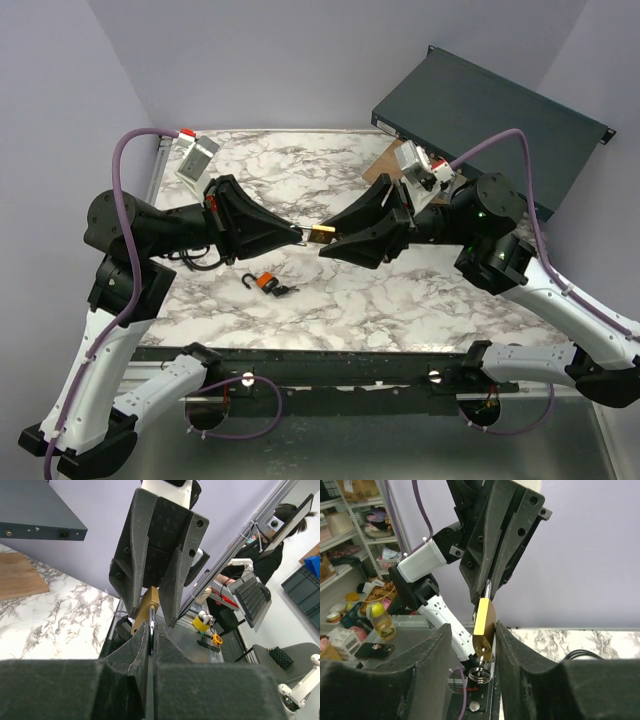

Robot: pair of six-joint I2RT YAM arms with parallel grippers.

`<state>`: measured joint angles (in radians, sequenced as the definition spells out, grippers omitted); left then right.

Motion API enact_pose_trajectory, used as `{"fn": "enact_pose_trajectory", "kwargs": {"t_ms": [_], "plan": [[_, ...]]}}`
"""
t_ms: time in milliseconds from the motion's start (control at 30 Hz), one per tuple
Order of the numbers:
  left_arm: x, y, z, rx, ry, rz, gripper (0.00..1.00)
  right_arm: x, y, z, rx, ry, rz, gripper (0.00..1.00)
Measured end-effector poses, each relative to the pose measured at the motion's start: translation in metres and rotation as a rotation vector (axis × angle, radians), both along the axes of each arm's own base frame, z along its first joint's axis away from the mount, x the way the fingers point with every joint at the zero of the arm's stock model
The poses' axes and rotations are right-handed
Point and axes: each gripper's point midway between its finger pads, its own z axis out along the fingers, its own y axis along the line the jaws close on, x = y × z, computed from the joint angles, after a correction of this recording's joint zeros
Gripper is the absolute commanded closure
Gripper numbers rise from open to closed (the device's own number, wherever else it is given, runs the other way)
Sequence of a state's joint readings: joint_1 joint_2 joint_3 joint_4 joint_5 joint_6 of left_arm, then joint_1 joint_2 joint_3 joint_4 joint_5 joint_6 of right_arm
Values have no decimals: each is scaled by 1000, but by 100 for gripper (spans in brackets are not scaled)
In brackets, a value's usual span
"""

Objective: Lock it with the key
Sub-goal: Pick up the lock from the center of the board.

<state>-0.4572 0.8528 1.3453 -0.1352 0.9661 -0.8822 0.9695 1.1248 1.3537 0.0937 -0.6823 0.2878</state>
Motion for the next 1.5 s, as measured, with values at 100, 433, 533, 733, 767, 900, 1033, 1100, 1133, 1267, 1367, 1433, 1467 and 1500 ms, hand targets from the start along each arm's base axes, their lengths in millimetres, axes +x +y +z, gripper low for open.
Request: {"fn": "enact_pose_trajectory", "kwargs": {"t_ms": [100,433,533,733,767,900,1033,1100,1133,1267,1367,1433,1467,1500], "plan": [[0,0,0,0,1,0,100,1,0,4,17,3,-4,61],[0,0,-1,1,4,1,100,5,3,-1,13,36,-13,66],[1,0,-1,1,6,1,100,7,3,-1,16,48,-26,68],[2,0,-2,1,9,4,100,11,4,0,20,68,-48,72],[2,0,-2,0,9,5,100,11,4,0,20,69,-49,72],[2,0,-2,-1,11,9,100,13,4,0,20,74,-55,71],[3,0,-2,-2,12,11,100,15,5,-2,19,82,-70,70],[3,0,-2,-3,13,13,100,17,5,-4,16,87,-76,69],[3,0,-2,-3,13,13,100,17,5,-4,15,89,-78,69],[3,0,-1,-5,10,14,100,19,5,-4,18,97,-86,70],[4,0,-1,-6,10,16,100,19,5,-3,19,101,-92,76],[4,0,-1,-7,11,20,100,20,5,-3,20,106,-94,87],[5,0,-2,-7,13,23,100,20,5,-3,20,109,-94,94],[6,0,-2,-7,13,25,100,20,4,-3,21,110,-95,99]]}}
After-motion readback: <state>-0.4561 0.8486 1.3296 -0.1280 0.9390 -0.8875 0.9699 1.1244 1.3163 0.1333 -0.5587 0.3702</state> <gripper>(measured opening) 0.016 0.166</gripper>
